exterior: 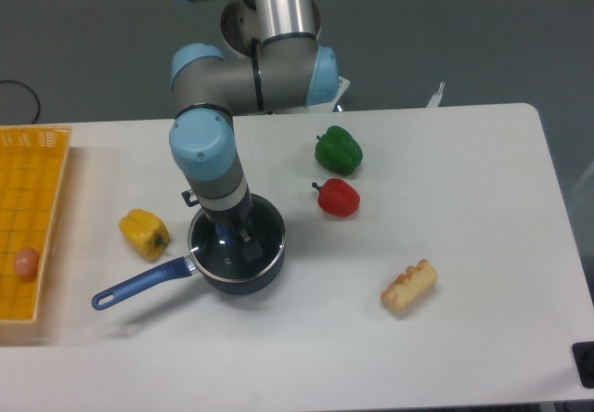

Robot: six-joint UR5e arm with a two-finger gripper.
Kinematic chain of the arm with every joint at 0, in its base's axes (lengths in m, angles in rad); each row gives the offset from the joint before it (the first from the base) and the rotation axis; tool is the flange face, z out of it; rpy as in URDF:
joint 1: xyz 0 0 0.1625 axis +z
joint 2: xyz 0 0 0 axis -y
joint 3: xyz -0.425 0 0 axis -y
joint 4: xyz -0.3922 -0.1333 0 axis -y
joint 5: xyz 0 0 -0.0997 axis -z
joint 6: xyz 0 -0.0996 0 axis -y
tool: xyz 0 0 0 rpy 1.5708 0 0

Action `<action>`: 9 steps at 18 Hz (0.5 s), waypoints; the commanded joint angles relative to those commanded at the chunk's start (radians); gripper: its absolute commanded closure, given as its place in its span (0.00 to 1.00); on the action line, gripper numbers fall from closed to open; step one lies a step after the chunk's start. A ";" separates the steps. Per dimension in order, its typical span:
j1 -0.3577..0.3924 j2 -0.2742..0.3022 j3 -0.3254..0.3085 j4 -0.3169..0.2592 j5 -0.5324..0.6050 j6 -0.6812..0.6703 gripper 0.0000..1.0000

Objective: Open the lid
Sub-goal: 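Close the gripper on the lid knob and begin lifting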

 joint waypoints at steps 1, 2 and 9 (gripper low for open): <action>0.000 -0.003 0.000 0.000 0.000 0.000 0.00; 0.000 -0.005 0.000 0.000 0.000 0.000 0.00; -0.002 -0.006 0.002 0.000 -0.002 0.006 0.12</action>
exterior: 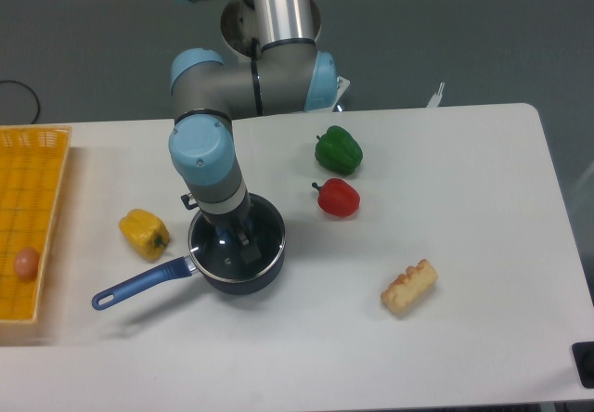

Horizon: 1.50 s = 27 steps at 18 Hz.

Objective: Open the lid
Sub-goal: 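Close the gripper on the lid knob and begin lifting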

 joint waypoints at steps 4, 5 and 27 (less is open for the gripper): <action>0.000 -0.003 0.002 0.000 0.000 0.002 0.19; 0.000 -0.003 0.003 0.000 0.000 0.002 0.20; 0.002 0.008 0.008 -0.003 -0.003 0.002 0.35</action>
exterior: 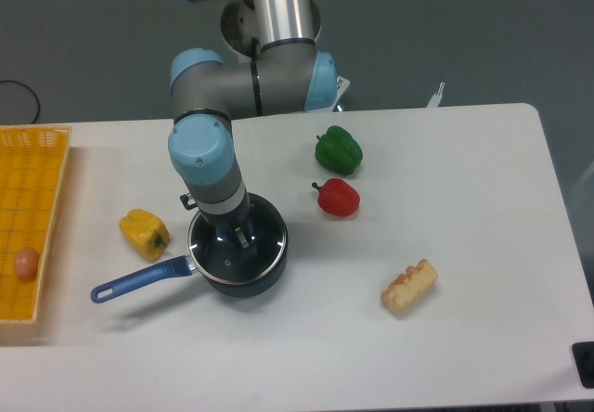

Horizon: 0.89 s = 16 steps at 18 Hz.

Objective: Open the lid
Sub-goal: 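Close the gripper on the lid knob and begin lifting, then lift the glass lid off the saucepan and carry it beside the pan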

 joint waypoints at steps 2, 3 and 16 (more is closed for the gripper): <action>0.002 0.000 0.000 0.000 0.000 0.000 0.35; 0.003 0.002 0.000 0.000 0.000 0.000 0.35; 0.089 0.034 0.023 -0.018 0.003 0.093 0.35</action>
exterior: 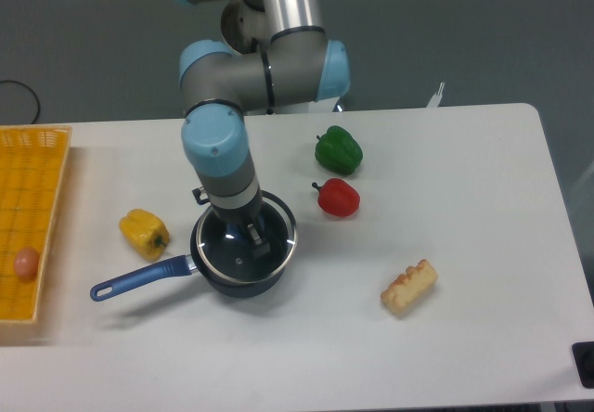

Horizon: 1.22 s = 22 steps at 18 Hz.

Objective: Open the lid
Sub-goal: 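Lift the glass lid off the saucepan and carry it beside the pan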

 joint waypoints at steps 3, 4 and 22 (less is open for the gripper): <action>0.049 0.021 0.000 -0.023 0.000 0.051 0.35; 0.064 0.022 0.002 -0.023 0.000 0.071 0.35; 0.394 0.026 0.034 -0.069 0.000 0.453 0.35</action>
